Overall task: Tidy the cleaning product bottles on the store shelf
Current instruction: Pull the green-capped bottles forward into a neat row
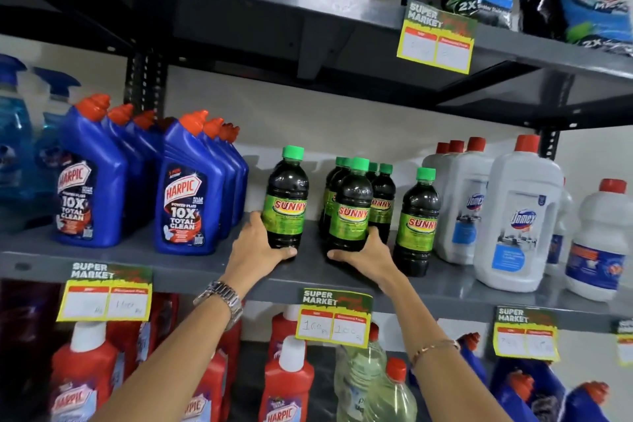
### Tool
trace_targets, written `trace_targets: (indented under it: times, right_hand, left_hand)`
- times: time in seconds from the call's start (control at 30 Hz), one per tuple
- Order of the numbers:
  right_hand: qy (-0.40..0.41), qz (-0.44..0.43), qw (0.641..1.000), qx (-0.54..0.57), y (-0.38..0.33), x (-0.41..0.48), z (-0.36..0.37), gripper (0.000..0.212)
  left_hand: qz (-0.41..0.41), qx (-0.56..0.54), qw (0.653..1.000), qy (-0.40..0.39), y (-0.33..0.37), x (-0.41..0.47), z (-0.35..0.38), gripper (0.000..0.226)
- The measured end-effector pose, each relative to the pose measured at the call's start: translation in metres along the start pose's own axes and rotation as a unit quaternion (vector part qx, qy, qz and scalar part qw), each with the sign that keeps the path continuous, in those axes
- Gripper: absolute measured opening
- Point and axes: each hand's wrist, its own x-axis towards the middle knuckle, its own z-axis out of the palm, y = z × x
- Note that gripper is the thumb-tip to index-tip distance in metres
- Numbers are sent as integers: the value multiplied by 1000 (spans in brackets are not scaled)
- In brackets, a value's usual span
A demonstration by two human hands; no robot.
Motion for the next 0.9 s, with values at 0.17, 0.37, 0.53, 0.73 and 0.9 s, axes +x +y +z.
trace_targets:
  times: [0.17,0.37,0.53,0.73,0.9]
  right_hand:
    - [20,-24,999,-19,2,1,7,83]
    - [-3,-38,999,-22,2,-5,4,85]
    - [-23,-37,998,-39,3,-5,5,92]
    - [-22,-46,999,-9,12,1,2,76]
    - [-22,-50,998,6,14,4,1,73]
  left_hand:
    - [2,-31,1000,1,-9,2,-6,81]
    - [2,-39,999,3,-9,0,-6,82]
    - [-14,-41,999,-4,-9,-2,-9,94]
    - [-3,-22,1000,-17,-2,-6,-8,99]
    - [3,-22,1000,-17,-2,-7,-8,92]
